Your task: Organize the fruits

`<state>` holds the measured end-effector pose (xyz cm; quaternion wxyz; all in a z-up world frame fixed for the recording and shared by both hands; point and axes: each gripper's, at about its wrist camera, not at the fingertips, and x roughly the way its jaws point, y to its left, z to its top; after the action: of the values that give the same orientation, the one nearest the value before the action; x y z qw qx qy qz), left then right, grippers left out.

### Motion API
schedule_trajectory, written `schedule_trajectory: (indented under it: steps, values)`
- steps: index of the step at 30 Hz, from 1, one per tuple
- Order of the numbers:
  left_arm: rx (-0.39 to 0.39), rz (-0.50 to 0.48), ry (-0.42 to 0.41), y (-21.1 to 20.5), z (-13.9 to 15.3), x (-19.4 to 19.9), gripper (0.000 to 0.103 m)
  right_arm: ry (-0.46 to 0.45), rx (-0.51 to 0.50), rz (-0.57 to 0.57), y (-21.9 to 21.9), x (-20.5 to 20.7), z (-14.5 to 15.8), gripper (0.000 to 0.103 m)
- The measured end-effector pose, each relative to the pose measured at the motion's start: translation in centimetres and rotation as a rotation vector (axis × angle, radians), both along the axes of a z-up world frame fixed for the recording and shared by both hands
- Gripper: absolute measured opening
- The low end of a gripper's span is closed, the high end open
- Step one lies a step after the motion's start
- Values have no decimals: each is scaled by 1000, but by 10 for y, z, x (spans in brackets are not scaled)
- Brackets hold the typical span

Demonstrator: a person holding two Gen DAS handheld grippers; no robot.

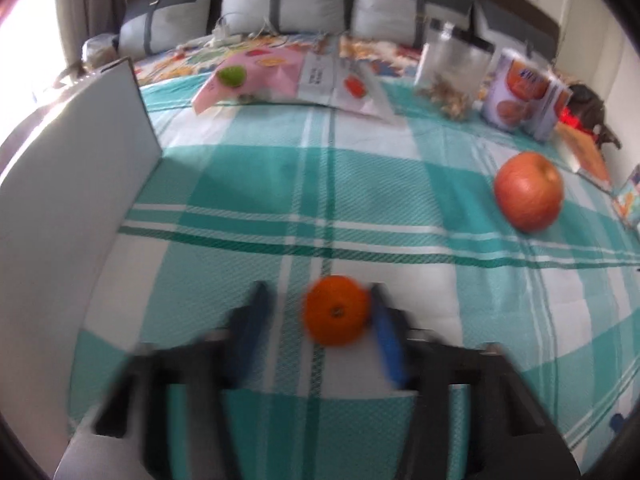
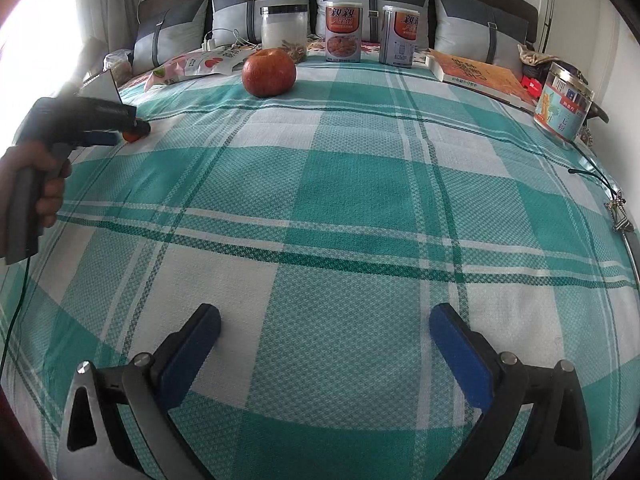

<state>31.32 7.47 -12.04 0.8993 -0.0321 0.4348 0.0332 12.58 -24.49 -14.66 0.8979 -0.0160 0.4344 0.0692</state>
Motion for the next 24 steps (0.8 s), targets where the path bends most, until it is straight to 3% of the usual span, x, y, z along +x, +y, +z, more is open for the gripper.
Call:
schedule_trajectory:
  steps: [4, 7, 11, 15, 20, 21, 23, 24]
  values:
    - [3, -24, -22, -4, 8, -19, 29, 0, -1, -1, 0, 0, 0, 103]
    - [-10, -103, -28, -17, 19, -53, 29, -1, -1, 0, 0, 0, 0, 103]
    - [-83, -189, -2, -32, 28, -108, 30, -1, -1, 0, 0, 0, 0, 103]
    - [-140, -211, 42, -45, 20, -149, 30, -1, -2, 0, 0, 0, 0, 103]
    - [-25, -197, 34, -59, -3, -162, 32, -1, -1, 0, 0, 0, 0, 103]
    - [-1, -199, 11, -61, -4, -165, 36, -1, -2, 0, 0, 0, 0, 103]
    - [78, -185, -13, -65, -7, -166, 73, -1, -2, 0, 0, 0, 0, 103]
    - [118, -157, -12, -66, -10, -165, 97, -1, -2, 0, 0, 0, 0, 103]
